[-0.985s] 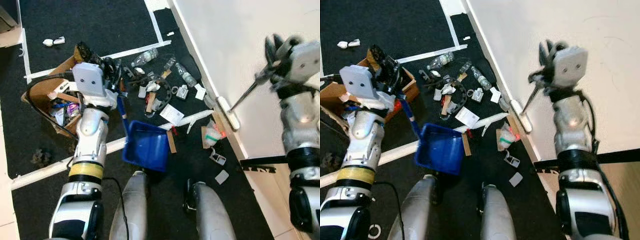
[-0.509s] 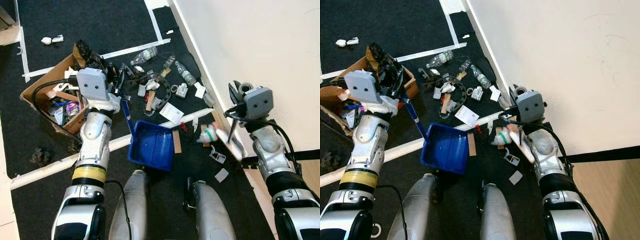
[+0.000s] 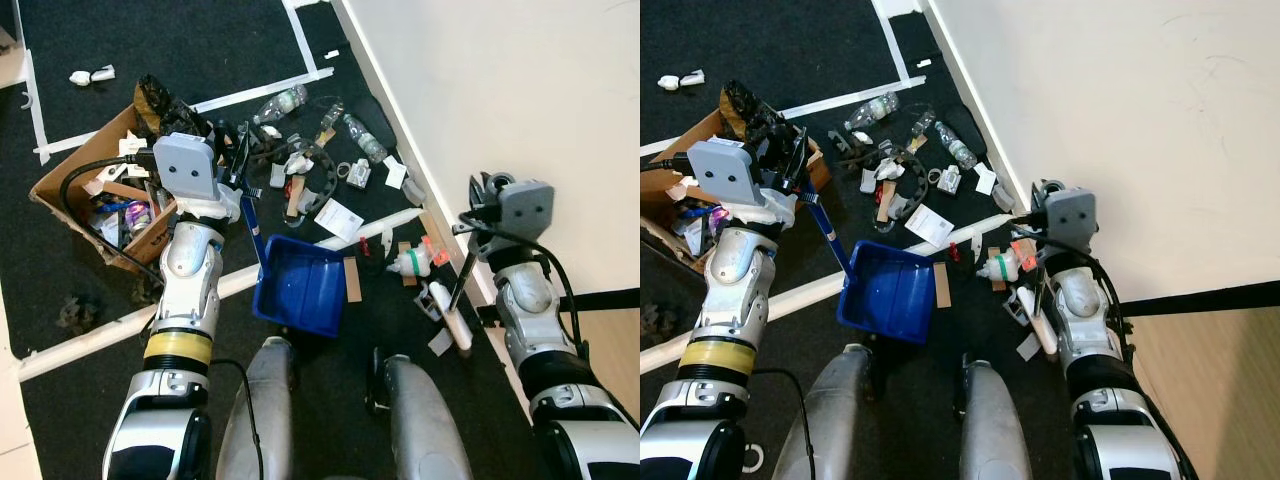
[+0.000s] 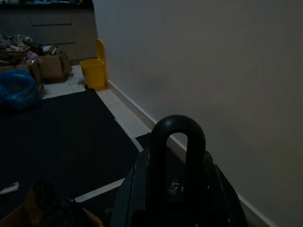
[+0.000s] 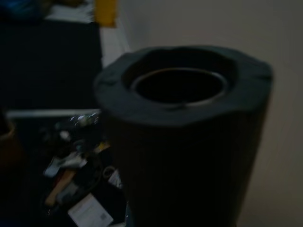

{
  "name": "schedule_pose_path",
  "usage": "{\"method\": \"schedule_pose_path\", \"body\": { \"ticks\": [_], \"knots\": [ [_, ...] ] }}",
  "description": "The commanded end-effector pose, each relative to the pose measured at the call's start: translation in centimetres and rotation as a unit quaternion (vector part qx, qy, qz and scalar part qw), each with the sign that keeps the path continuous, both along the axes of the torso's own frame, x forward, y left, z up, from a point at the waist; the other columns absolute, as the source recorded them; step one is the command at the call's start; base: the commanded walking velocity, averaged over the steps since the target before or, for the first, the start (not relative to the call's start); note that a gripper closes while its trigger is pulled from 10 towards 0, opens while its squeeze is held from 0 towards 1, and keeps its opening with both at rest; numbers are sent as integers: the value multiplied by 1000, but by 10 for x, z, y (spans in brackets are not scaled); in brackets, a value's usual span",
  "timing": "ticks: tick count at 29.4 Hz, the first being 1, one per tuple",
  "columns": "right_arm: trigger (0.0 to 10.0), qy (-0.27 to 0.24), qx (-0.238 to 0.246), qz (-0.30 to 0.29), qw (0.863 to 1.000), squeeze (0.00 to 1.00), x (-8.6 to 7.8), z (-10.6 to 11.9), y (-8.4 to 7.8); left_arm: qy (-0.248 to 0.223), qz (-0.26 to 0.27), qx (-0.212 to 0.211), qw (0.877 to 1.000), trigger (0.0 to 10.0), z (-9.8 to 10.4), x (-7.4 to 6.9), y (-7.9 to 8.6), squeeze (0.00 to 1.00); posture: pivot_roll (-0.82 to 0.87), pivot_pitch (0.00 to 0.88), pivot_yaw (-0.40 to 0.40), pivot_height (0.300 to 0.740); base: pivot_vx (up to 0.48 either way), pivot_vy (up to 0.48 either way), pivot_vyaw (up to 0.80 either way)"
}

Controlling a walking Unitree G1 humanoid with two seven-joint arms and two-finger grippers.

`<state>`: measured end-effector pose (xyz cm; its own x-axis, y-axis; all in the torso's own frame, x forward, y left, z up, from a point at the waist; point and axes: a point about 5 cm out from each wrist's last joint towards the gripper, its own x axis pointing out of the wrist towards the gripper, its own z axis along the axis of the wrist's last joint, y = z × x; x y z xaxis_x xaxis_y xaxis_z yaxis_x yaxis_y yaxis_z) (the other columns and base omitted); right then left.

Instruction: Sweep floor

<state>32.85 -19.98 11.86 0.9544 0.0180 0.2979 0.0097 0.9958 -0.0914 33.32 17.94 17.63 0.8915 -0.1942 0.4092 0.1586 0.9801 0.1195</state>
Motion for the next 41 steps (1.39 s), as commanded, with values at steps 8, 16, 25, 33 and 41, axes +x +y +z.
{"method": "schedule_pose_path", "body": {
  "ticks": [8, 16, 25, 33, 41],
  "knots": [
    [10000, -4, 120, -31, 992, 0, -4, -8, -3, -5, 3, 21, 1000, 10000, -3, -4, 1, 0, 126, 431, -53, 740, 0, 0, 0],
    [10000, -24, 170, -18, 985, 0, 3, 3, -1, -3, 1, 30, 1000, 10000, -5, -3, -1, 0, 123, 420, -59, 740, 0, 0, 0],
    [10000, -67, 274, 40, 959, 0, 10, 25, 19, -3, -2, 35, 999, 10000, -5, -2, -3, 0, 111, 414, -58, 740, 0, 0, 0],
    [10000, -83, 318, 65, 942, 0, 13, 36, 28, -5, -5, 34, 999, 10000, -5, 0, -6, 0, 102, 408, -59, 740, 0, 0, 0],
    [10000, -103, 332, 81, 934, 0, 14, 50, 22, -6, -8, 31, 999, 10000, -5, 2, -10, 0, 89, 398, -63, 740, 0, 0, 0]
  ]
}}
